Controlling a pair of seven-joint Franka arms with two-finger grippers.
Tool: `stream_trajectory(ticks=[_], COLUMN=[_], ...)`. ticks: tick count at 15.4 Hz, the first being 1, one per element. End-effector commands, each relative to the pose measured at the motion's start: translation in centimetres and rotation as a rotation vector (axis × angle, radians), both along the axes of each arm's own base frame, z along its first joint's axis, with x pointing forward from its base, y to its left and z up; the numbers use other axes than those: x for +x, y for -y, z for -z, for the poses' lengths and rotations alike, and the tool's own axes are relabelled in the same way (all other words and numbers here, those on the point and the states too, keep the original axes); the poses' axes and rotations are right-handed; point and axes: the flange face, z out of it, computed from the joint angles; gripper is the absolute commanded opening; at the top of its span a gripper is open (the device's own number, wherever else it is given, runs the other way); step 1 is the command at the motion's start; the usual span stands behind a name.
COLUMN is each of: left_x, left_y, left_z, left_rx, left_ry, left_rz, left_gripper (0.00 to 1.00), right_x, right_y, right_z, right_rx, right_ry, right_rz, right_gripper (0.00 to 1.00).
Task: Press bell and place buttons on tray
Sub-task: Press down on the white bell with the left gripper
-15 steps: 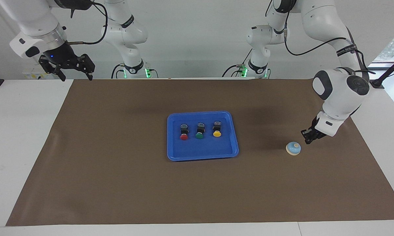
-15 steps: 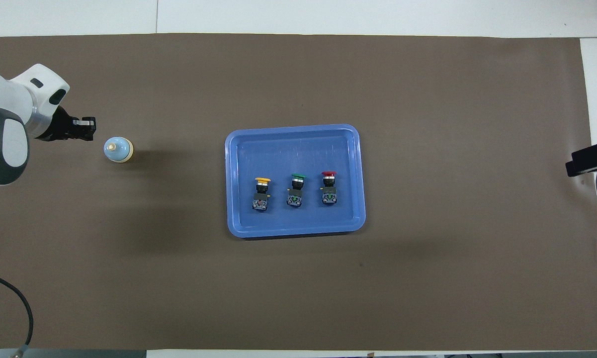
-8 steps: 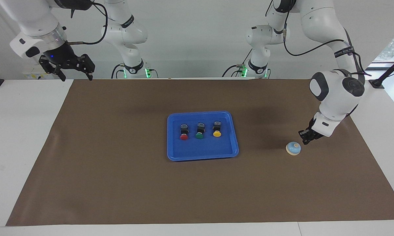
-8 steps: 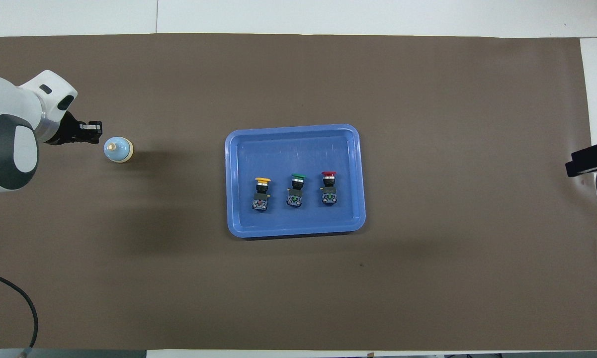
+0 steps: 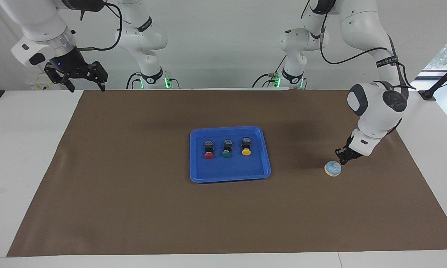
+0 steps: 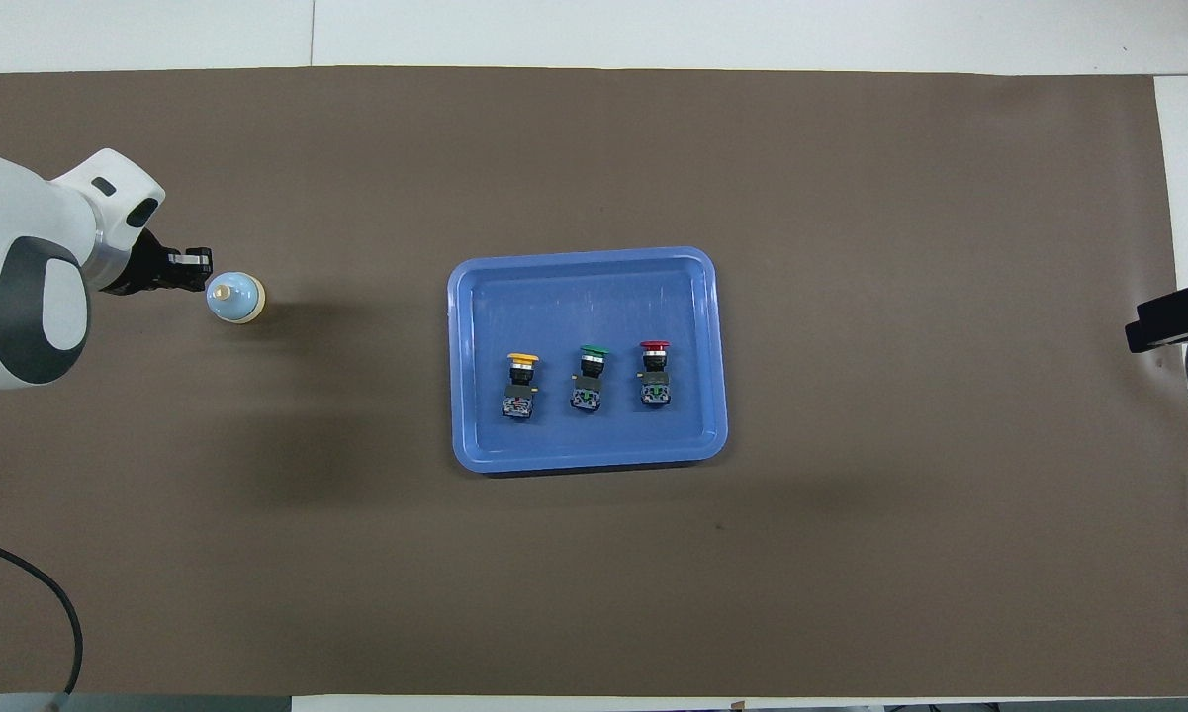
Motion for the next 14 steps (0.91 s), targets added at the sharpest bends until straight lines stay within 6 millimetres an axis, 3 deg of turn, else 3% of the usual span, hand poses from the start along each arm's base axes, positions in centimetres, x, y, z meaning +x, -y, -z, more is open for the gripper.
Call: stream_trajectory(ticks=[1, 9, 10, 12, 14], left_x=[-1.0, -1.7, -1.5, -1.0, -1.0], left_y=[1.1, 1.2, 1.2, 1.1, 0.8], left_z=[0.7, 4.8, 4.4, 1.5, -3.6], left_rx=[0.009, 0.01, 0.01, 0.009, 0.008], left_ry=[0.024, 0.064, 0.06, 0.011, -0.04], left_rz=[0.025, 0.024, 0.023, 0.021, 0.023], left_gripper=[0.0, 0.0, 0.0, 0.0, 0.0], right_x=[-0.6, -0.6, -0.7, -0.6, -0.6], right_y=[0.1, 0.1, 0.1, 0.1, 0.1], right_z=[0.0, 0.0, -0.1, 0.0, 0.0], right_rx=[-0.011, -0.011, -0.011, -0.011, -0.011], right_ry=[0.003, 0.003, 0.006, 0.003, 0.003], right_rz=[-0.005, -0.005, -0.005, -0.005, -0.005], right_gripper=[1.0, 1.0, 1.0, 1.0, 1.0])
